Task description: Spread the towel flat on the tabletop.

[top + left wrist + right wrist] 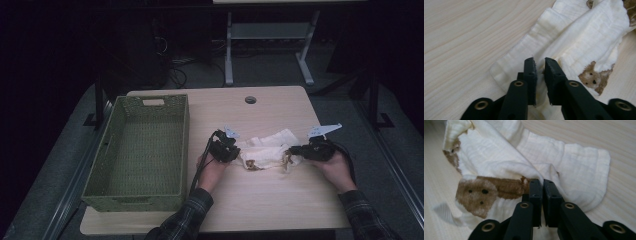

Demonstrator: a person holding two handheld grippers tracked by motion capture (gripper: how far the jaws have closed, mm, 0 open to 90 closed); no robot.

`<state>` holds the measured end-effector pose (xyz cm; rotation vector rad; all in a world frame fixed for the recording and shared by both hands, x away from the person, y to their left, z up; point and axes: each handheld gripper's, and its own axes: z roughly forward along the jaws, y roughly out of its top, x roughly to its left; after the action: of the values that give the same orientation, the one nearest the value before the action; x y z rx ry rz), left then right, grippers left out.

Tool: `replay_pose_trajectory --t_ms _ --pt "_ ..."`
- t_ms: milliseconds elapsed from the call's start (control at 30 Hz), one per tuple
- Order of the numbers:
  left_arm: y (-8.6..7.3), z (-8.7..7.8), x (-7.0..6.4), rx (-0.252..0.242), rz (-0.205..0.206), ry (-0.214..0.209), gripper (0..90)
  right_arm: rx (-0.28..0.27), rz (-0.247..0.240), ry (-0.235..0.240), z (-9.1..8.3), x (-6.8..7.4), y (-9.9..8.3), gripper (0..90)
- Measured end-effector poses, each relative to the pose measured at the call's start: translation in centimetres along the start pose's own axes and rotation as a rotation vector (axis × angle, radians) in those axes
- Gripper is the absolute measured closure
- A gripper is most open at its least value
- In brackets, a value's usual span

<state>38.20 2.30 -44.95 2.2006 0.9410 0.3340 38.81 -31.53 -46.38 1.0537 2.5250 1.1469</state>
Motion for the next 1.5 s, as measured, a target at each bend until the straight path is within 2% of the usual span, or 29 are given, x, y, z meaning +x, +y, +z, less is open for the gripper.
replay_pose_trajectory --t_ms 33,133,200,333,500,667,700,800,867,933,1067,1167,1267,1400,1500 --pt "0.0 -0.1 0.1 0.007 0.004 0.001 75.7 0.0 0.001 -0.002 0.1 -0.1 -0.1 83.7" --pt "0.1 -1.1 0.1 -0.024 -0.006 0.0 69.9 -0.015 0.005 -0.005 -0.6 -0.1 -0.1 77.0" --pt "0.4 -2.1 -0.2 -0.053 -0.016 -0.019 68.3 -0.034 0.004 -0.013 -1.6 0.0 -0.2 74.4" --pt "0.5 -3.1 -1.3 -0.064 0.014 -0.061 66.7 -0.057 0.001 -0.012 -3.4 0.9 -0.4 73.1" --pt "0.6 -2.1 -1.9 -0.043 0.032 -0.075 65.8 -0.058 -0.002 0.015 -4.1 2.4 -0.8 71.4" --pt "0.3 -0.8 -1.7 -0.012 0.03 -0.085 66.1 -0.046 0.003 0.058 -3.8 4.0 -1.5 64.4" --pt "0.3 -0.6 -1.7 -0.007 0.027 -0.09 66.9 -0.039 -0.001 0.056 -3.7 4.3 -1.6 62.2" --pt "0.2 -0.1 -1.6 0.008 0.036 -0.1 75.3 -0.033 -0.013 0.046 -2.9 4.9 -1.5 60.2" --pt "0.2 -0.1 -1.6 0.01 0.03 -0.111 83.6 -0.011 -0.008 0.04 -2.3 5.2 -1.4 59.7" --pt "0.2 -0.3 -1.7 0.004 0.031 -0.114 86.8 0.004 -0.019 0.035 -1.8 5.5 -1.4 60.2" --pt "0.3 -0.5 -1.7 -0.004 0.034 -0.121 87.6 0.044 -0.018 0.03 -0.7 5.9 -1.6 61.1" --pt "0.4 -0.9 -1.9 -0.015 0.034 -0.125 87.6 0.053 -0.044 -0.006 -0.3 6.0 -1.7 72.1" --pt "0.5 -1.3 -1.9 -0.035 0.026 -0.128 87.8 0.05 -0.045 -0.013 -0.4 5.7 -1.8 84.2" --pt "0.6 -2.3 -1.9 -0.055 0.026 -0.126 88.0 0.042 -0.054 -0.019 -1.4 5.4 -1.9 86.6" --pt "0.6 -3.2 -1.9 -0.071 0.022 -0.122 88.1 0.023 -0.041 -0.013 -2.6 4.9 -2.1 86.5"
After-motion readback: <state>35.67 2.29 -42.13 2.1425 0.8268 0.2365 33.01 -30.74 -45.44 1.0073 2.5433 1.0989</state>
